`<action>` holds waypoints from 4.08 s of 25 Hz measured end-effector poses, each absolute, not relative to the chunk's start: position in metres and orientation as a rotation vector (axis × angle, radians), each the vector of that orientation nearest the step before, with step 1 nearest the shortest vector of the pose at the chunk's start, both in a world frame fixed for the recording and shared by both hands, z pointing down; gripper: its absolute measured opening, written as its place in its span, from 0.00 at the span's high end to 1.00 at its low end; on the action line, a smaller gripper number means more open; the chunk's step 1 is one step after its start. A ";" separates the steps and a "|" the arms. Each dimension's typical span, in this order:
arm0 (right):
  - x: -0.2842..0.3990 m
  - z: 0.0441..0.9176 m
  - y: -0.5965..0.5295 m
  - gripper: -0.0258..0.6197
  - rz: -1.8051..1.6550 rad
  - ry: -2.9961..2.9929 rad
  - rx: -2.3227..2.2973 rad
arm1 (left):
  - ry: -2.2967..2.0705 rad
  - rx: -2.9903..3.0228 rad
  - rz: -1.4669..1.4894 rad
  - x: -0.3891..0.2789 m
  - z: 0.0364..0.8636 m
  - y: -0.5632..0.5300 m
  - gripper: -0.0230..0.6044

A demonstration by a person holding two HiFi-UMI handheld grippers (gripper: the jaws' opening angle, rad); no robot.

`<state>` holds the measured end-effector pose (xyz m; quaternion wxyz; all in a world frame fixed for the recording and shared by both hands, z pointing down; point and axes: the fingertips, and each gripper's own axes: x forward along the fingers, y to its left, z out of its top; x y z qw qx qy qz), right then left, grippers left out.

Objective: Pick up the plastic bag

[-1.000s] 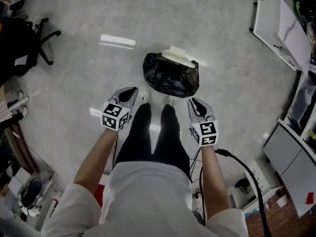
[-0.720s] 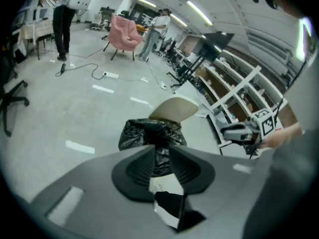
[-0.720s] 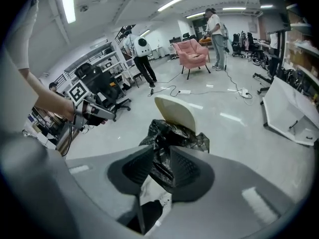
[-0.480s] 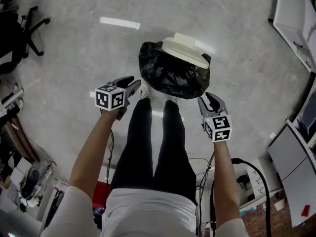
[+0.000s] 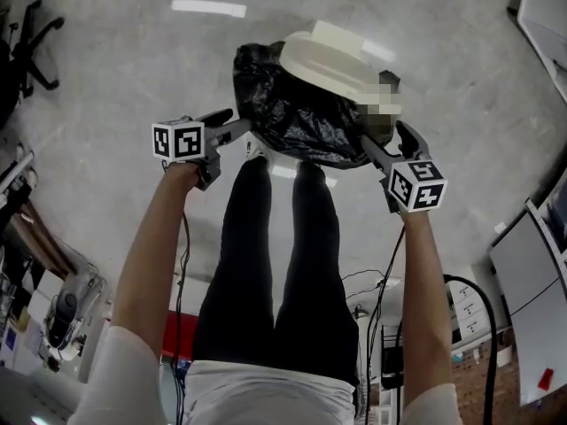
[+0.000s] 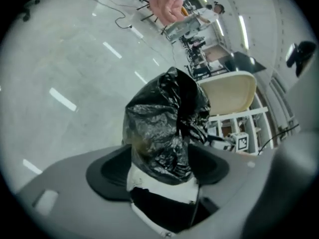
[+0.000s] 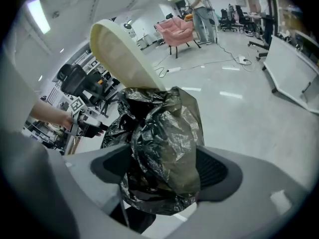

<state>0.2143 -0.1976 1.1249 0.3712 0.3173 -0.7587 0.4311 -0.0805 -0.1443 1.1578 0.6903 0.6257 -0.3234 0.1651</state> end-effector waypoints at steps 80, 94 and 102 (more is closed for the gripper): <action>0.168 0.501 -0.038 0.96 0.977 -2.449 1.398 | -0.956 2.244 0.195 -0.106 0.490 -0.064 0.95; 0.213 0.438 0.073 0.96 0.818 -2.640 1.253 | -1.163 2.252 -0.052 -0.065 0.430 0.058 0.95; 0.220 0.432 0.117 0.96 0.779 -2.638 1.275 | -1.183 2.305 0.054 -0.044 0.419 0.113 0.95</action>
